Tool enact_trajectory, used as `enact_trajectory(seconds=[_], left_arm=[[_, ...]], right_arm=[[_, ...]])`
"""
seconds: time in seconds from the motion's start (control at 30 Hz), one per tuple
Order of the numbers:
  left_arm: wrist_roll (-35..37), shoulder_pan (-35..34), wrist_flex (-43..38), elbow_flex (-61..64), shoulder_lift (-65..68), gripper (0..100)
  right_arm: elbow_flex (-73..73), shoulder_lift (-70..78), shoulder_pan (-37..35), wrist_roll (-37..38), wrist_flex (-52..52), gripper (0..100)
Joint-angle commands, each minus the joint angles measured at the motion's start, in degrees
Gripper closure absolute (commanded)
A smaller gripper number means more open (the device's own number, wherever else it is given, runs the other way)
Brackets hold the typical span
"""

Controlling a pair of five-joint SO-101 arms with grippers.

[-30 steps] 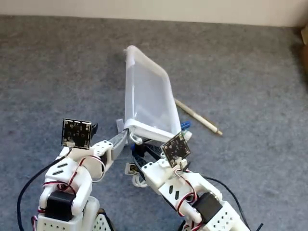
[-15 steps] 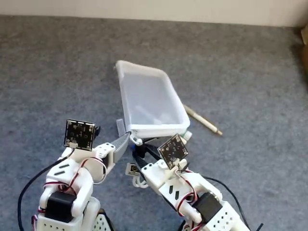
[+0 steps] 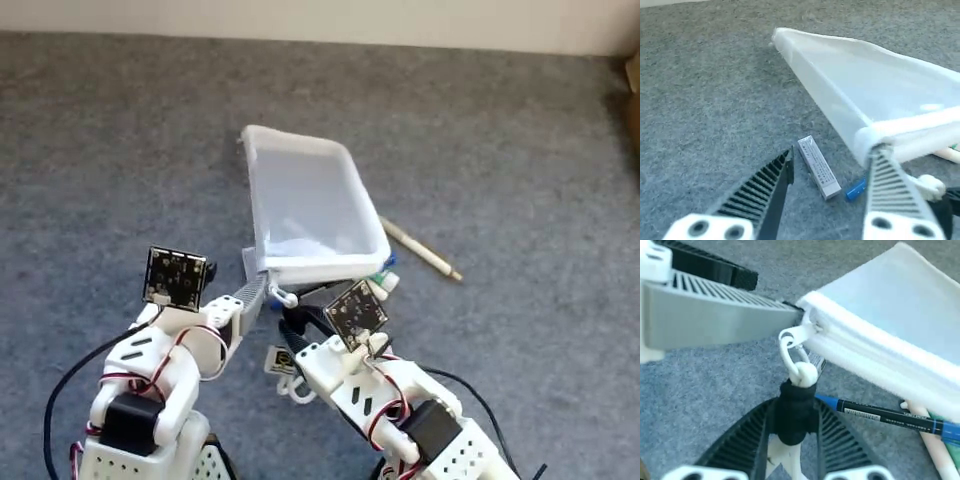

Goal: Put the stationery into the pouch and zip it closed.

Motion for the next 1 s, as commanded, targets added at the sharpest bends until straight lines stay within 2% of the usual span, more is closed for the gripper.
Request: enact_trajectory(seconds=[0.0, 0.3, 0.5, 0.73, 0.97], left_arm=[[-3.6, 0.5, -1.7, -0.5, -0.3, 87], [-4.7, 0.3, -1.7, -0.6, -0.3, 94], [-4.7, -5.2, -1.7, -1.0, -0.3, 99], [-4.7, -6.4, -1.6, -1.0, -0.3, 99], [-4.7, -6.8, -1.3, -1.0, -0.3, 99]], right_arm=[[0.7, -1.7, 0.5, 1.0, 0.2, 99.5], [0.7, -1.7, 0.7, 1.0, 0.0, 99.5], [0.1, -1.8, 6.7, 1.0, 0.0, 99.5], [-2.8, -1.8, 13.0, 1.0, 0.0, 99.5], [-2.8, -1.8, 14.5, 0.9, 0.0, 99.5]])
